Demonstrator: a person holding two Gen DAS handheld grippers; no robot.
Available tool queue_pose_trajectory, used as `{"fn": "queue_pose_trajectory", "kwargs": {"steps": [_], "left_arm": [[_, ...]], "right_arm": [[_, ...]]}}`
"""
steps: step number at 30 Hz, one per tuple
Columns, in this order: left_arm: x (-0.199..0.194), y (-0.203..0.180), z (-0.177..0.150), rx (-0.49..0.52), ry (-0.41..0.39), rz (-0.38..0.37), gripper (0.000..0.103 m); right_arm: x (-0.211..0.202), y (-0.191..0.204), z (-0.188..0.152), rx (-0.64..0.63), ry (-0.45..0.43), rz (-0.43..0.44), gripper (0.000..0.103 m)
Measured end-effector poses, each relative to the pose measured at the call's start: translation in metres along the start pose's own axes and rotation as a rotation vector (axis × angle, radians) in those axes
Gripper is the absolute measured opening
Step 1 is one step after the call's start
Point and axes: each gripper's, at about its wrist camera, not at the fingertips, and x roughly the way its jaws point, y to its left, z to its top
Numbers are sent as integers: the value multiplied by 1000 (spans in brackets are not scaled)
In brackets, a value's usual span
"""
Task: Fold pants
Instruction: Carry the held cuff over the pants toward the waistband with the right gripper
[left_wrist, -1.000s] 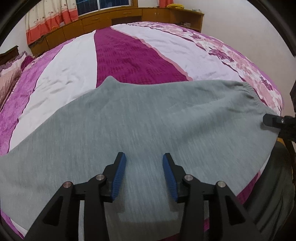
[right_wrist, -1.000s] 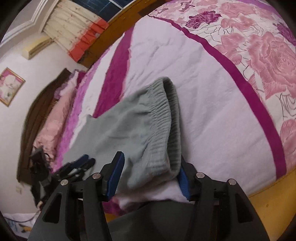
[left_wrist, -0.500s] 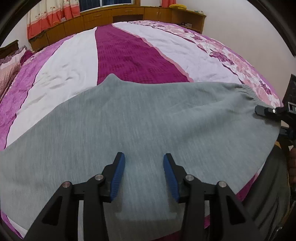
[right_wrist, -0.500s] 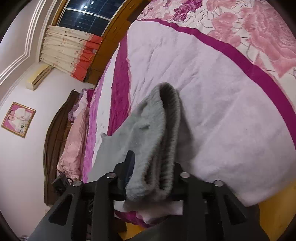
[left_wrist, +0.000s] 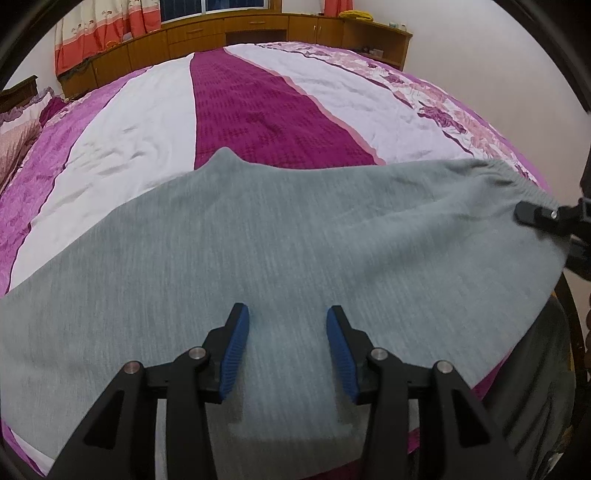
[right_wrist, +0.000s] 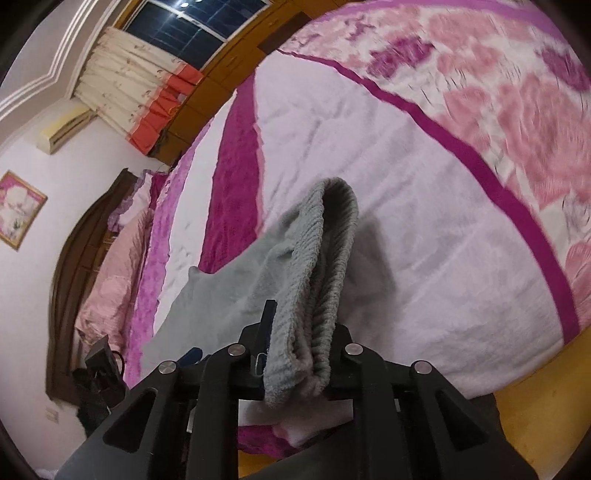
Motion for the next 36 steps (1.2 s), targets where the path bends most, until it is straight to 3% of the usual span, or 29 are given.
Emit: {"fn": "queue_pose_trajectory", "kwargs": {"steps": [10, 20, 24, 29, 36], "left_arm": [[-8, 15, 3, -59, 6, 16, 46], [-45, 64, 18, -129, -40, -6, 47], [-64, 98, 19, -190, -65, -21, 53], [-84, 139, 12, -208, -107, 45, 56], [-105, 193, 1, -283, -137, 73, 56]], "right_arm": [[-27, 81, 3, -181, -83, -75, 11], [-34, 178, -6, -423, -174, -276, 11], [-31, 216, -12, -498, -221, -296, 11], [-22, 258, -26, -572, -253, -282, 11], [9, 309, -52, -672, -228, -232, 11]]}}
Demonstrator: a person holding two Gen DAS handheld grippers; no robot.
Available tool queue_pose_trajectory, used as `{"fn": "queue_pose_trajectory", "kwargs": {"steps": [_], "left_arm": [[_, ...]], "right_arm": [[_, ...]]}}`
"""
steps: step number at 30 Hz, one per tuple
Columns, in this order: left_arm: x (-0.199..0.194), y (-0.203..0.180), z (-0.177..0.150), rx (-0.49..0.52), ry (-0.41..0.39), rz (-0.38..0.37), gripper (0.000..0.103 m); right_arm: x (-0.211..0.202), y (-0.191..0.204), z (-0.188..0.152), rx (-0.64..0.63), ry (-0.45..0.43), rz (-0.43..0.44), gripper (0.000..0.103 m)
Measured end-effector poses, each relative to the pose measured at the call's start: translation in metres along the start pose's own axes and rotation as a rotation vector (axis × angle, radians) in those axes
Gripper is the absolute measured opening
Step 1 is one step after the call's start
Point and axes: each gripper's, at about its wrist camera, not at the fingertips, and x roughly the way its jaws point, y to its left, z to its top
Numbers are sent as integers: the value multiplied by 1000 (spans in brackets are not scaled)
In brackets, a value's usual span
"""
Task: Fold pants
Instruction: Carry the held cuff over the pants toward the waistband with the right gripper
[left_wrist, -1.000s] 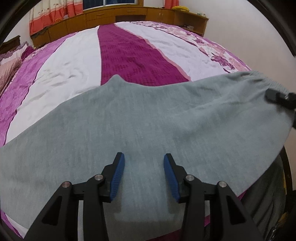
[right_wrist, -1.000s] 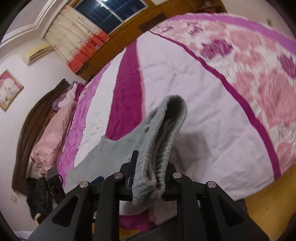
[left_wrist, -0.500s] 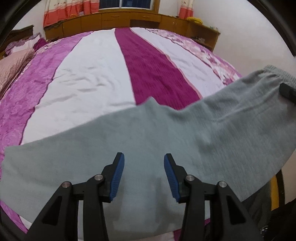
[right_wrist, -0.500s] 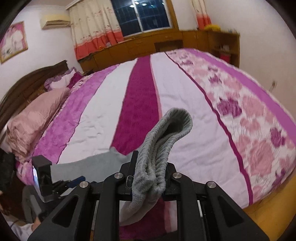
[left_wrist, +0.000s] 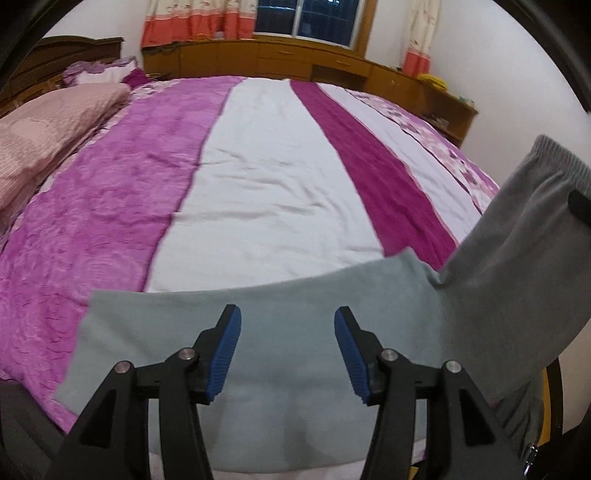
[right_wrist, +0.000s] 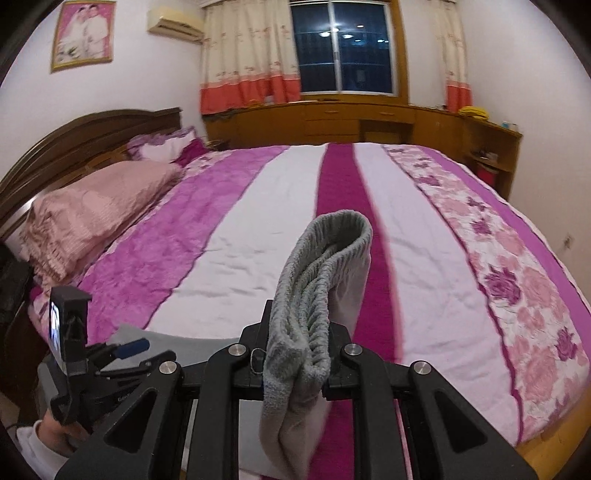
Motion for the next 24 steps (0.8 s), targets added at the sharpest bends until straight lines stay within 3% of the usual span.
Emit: {"fn": "queue_pose_trajectory", "kwargs": {"steps": [7, 24], "left_arm": [[-14, 55, 0, -99, -9, 32, 56], [-34, 156, -22, -178, -11, 130, 56]], "right_arm": [[25, 54, 0, -74, 23, 68, 10], [79, 163, -19, -191, 84, 214, 10]]}}
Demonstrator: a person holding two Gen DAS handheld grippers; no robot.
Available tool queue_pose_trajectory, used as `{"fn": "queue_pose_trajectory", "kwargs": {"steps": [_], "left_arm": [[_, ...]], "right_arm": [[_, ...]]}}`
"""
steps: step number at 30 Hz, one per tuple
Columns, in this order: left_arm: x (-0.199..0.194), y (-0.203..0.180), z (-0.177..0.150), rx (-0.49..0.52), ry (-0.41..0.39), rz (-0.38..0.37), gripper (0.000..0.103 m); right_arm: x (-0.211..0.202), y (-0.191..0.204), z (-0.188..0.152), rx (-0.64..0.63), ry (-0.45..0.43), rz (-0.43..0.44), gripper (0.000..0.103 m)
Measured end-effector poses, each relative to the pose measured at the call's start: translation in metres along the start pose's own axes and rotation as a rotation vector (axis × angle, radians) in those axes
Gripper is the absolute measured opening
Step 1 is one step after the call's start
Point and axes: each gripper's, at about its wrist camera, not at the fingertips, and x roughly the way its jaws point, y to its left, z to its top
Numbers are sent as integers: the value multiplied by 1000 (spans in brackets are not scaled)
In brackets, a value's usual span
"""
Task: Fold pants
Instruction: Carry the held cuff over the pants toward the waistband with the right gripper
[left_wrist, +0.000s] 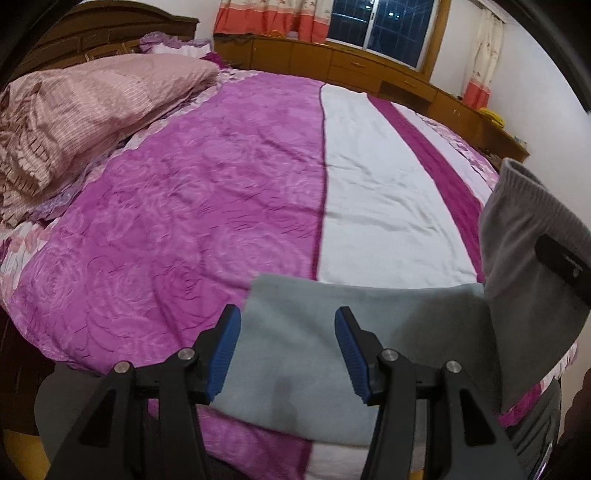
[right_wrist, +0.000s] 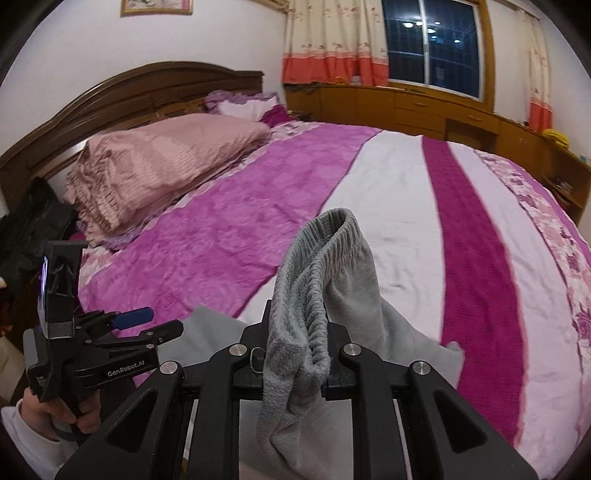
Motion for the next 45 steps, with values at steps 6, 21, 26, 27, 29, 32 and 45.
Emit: {"fn": "queue_pose_trajectory", "kwargs": {"steps": [6, 21, 26, 27, 29, 32, 45], "left_arm": [[3, 22, -9, -19, 10, -7, 56], [11, 76, -23, -118, 40, -38, 58], [19, 90, -30, -154, 57, -46, 59], [20, 91, -31, -158, 59, -50, 59], [21, 93, -32, -170, 53, -66, 59], [22, 91, -32, -164, 51, -78, 60], [27, 89, -33, -170, 36, -85, 60]], "right_arm": [[28, 36, -10, -43, 41, 34, 10], [96, 119, -42, -188, 152, 44, 10], [118, 127, -54, -202, 197, 41, 10], [122, 130, -56, -212, 203, 36, 10], [126, 133, -59, -224, 204, 27, 10], [131, 138, -61, -234, 207, 17, 10], [138, 147, -66, -274, 185, -20, 10]]}}
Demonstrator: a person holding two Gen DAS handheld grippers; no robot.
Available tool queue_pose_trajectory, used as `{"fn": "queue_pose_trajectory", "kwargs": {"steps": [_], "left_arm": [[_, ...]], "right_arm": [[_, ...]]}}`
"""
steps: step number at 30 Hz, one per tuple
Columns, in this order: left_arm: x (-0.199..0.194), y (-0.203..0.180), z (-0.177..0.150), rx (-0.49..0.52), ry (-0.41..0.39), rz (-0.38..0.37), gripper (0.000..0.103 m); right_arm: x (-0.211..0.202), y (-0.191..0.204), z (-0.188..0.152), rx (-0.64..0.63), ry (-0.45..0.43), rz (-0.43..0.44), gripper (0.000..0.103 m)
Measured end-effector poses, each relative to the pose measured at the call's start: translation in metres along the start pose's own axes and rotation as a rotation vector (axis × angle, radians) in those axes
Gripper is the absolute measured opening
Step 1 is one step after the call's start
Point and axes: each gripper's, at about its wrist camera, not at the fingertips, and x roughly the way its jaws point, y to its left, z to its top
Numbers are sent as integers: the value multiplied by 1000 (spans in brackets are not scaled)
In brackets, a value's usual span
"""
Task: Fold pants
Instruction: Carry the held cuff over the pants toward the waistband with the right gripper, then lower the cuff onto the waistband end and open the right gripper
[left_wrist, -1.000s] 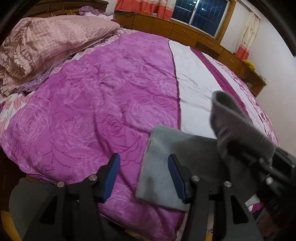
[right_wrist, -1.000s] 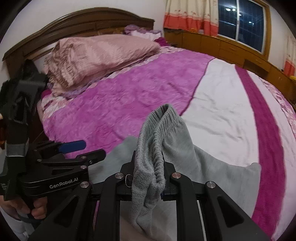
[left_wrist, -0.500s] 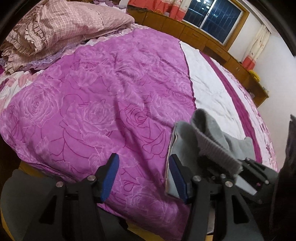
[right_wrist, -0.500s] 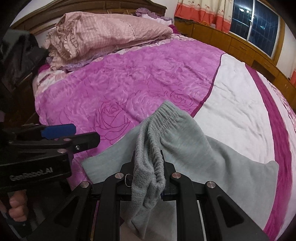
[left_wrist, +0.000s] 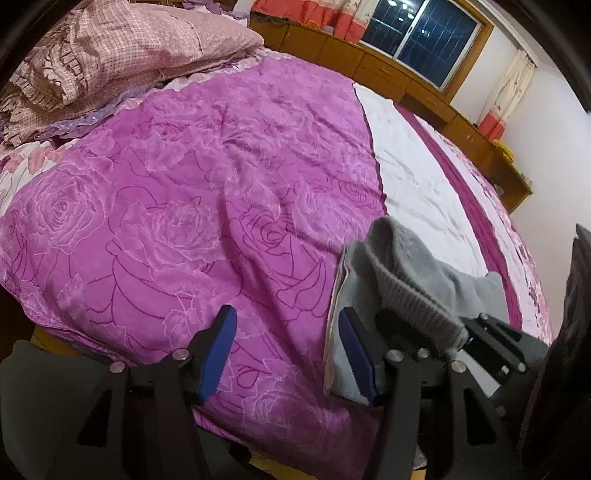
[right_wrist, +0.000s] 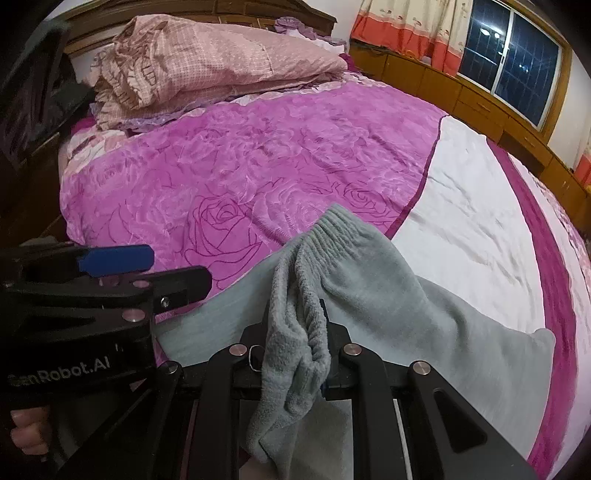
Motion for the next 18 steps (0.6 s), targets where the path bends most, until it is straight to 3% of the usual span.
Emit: {"fn": "queue_pose_trajectory", "kwargs": {"steps": [10, 18], "left_arm": [[-7, 13, 1, -65, -29, -45, 60], [-3, 16, 1, -88, -27, -24, 60]], "right_arm": [[1, 7, -1, -26, -19, -2, 10], [10, 7, -7, 21, -25, 28, 10]]}}
